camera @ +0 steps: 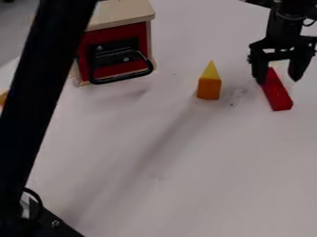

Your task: Move the red object to the right side of the yellow thing

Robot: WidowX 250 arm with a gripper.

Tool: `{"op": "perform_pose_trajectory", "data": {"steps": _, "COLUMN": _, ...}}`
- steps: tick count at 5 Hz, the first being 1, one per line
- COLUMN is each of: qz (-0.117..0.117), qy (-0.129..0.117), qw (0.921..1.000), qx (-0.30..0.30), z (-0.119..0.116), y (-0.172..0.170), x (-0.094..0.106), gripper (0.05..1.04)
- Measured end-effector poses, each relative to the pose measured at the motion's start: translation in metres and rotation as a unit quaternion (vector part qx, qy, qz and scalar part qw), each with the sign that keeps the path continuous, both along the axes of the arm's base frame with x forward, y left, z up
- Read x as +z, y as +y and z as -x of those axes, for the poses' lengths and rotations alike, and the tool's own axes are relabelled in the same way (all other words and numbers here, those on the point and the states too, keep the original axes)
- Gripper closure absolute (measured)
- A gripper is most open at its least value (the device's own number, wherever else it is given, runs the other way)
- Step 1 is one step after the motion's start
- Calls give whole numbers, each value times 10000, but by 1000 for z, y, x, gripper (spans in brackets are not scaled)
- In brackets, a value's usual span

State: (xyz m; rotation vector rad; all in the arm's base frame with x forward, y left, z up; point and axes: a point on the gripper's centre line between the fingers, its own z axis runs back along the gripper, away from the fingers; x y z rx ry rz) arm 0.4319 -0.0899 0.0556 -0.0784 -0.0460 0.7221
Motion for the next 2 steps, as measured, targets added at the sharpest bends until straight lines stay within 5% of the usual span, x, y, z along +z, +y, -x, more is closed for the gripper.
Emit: {"op": "perform_pose_trajectory", "data": {"steps": 2, "qz": 43, "qy": -251, "qw": 9997, "qx": 47, "z": 1, "y": 7, "x": 26, "gripper": 84}}
